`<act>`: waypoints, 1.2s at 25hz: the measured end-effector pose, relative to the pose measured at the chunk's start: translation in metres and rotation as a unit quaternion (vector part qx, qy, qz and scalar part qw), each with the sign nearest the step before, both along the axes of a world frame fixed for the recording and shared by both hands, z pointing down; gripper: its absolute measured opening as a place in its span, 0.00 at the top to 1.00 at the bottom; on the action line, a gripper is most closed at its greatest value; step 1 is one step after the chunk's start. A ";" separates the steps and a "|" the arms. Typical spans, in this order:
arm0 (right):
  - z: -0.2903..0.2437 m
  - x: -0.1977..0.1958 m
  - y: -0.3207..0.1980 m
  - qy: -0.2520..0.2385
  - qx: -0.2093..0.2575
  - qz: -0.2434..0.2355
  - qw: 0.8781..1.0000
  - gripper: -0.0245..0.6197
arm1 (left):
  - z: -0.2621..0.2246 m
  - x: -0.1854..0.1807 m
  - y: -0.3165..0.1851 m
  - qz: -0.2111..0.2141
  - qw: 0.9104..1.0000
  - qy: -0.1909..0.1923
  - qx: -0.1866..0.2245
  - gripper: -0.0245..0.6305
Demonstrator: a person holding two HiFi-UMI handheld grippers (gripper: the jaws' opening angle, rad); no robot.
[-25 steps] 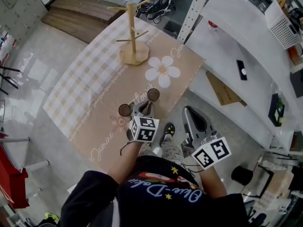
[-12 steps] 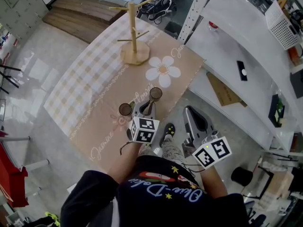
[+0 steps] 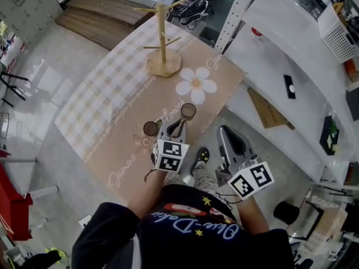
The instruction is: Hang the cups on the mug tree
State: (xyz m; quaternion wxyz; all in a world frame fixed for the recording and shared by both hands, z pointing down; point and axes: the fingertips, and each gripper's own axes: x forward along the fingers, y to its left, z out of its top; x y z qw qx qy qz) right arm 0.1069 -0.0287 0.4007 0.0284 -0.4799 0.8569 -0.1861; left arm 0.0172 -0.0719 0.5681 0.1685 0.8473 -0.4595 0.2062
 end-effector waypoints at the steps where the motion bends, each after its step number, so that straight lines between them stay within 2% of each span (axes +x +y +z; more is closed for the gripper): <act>1: 0.000 -0.001 -0.001 -0.001 0.000 -0.002 1.000 0.92 | -0.002 0.000 0.001 0.001 1.000 0.004 0.001 0.90; 10: -0.005 -0.005 -0.009 -0.010 0.004 -0.016 1.000 0.92 | -0.024 0.001 -0.003 0.006 1.000 0.025 0.010 0.90; 15: -0.008 -0.008 -0.011 0.006 0.018 -0.035 0.999 0.92 | -0.034 0.004 -0.007 0.001 0.999 0.042 0.009 0.90; 30: -0.016 0.003 -0.031 -0.013 0.022 -0.036 0.999 0.92 | -0.062 0.010 -0.027 -0.006 0.998 0.047 0.029 0.90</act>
